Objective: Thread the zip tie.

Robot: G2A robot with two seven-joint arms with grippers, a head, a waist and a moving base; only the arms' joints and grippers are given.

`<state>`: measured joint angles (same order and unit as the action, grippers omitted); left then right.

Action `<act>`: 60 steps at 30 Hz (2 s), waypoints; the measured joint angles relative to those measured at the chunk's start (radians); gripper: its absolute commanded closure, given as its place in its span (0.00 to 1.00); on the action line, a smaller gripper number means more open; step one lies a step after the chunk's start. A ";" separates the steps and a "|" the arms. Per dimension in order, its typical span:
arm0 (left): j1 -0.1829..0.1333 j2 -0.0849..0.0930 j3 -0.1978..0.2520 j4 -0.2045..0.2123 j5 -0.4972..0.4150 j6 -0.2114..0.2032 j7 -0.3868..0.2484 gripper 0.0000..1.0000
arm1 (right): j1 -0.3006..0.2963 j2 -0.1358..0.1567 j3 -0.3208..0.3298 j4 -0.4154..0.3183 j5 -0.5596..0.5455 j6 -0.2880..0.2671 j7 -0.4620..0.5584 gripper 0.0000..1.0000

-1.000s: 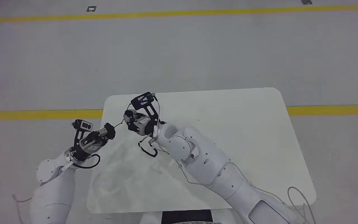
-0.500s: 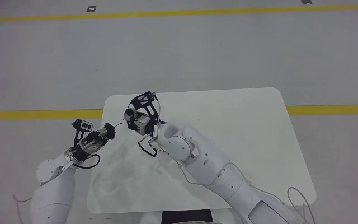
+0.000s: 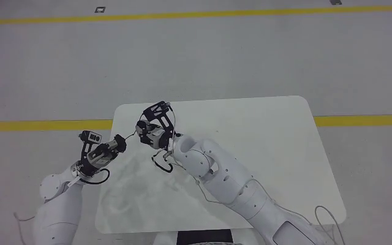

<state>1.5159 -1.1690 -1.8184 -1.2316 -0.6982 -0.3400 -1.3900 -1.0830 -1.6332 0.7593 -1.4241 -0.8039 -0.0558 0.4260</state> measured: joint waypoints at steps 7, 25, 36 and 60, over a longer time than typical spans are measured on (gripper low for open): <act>0.000 0.000 0.000 0.000 0.000 0.000 0.000 1.00 | -0.001 0.000 0.002 -0.001 0.000 -0.004 0.000 1.00; 0.000 0.000 0.000 0.000 0.000 0.000 0.000 1.00 | 0.003 -0.002 0.001 0.008 0.004 -0.018 0.001 1.00; 0.000 0.000 0.000 0.000 0.000 0.000 0.000 1.00 | 0.014 -0.008 -0.008 0.023 -0.002 -0.002 -0.001 1.00; 0.000 0.000 0.000 0.000 0.000 0.000 0.000 1.00 | 0.006 -0.010 -0.013 0.021 -0.032 0.016 0.016 1.00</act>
<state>1.5159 -1.1690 -1.8184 -1.2316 -0.6982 -0.3400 -1.3900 -1.0768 -1.6431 0.7464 -1.4030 -0.8355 -0.0393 0.4420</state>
